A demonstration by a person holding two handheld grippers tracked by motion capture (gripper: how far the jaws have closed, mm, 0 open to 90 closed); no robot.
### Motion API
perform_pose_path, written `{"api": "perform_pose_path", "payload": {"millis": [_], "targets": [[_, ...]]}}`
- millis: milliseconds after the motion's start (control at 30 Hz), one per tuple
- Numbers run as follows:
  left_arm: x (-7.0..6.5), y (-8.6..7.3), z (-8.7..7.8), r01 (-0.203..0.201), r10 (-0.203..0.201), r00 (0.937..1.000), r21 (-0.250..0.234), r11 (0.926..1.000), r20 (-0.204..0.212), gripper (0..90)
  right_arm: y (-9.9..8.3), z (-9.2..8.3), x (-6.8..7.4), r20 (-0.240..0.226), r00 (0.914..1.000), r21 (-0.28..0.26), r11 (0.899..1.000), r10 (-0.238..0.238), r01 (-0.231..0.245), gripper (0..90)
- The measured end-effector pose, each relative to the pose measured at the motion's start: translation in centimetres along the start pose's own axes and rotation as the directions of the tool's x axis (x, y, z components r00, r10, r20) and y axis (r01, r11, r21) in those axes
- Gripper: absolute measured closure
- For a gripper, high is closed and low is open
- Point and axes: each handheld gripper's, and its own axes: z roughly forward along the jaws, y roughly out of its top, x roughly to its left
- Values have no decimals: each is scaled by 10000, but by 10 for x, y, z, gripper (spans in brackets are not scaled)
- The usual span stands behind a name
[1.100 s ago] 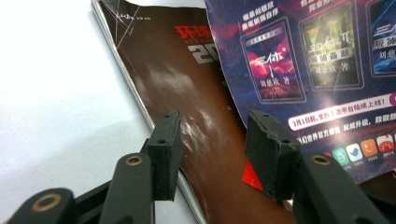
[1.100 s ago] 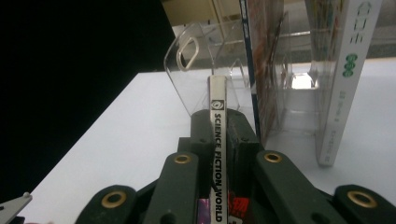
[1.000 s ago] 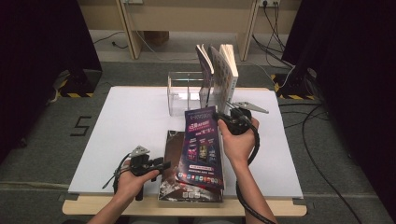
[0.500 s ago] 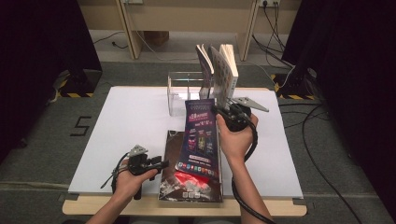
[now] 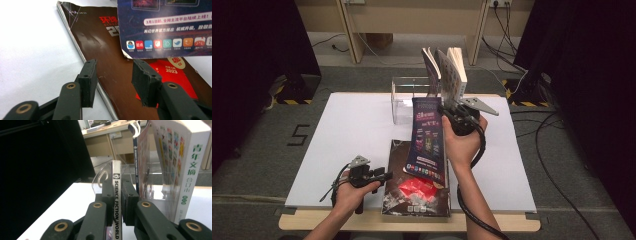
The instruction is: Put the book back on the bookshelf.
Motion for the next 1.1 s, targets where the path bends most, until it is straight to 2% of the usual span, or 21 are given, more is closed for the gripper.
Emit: {"api": "perform_pose_path", "payload": {"millis": [467, 800, 1100], "targets": [[1, 0, -1, 21, -21, 10000, 2, 10000, -31, 543, 8, 8, 10, 451, 9982, -677, 9968, -402, 432, 832], [1, 0, 0, 22, -22, 10000, 13, 10000, 12, 543, 17, 15, 14, 537, 9978, -869, 9953, -389, 435, 833], [2, 1, -1, 18, -18, 10000, -29, 10000, -4, 543, 24, 25, 18, 776, 9951, -1155, 9909, -608, 695, 833]]}}
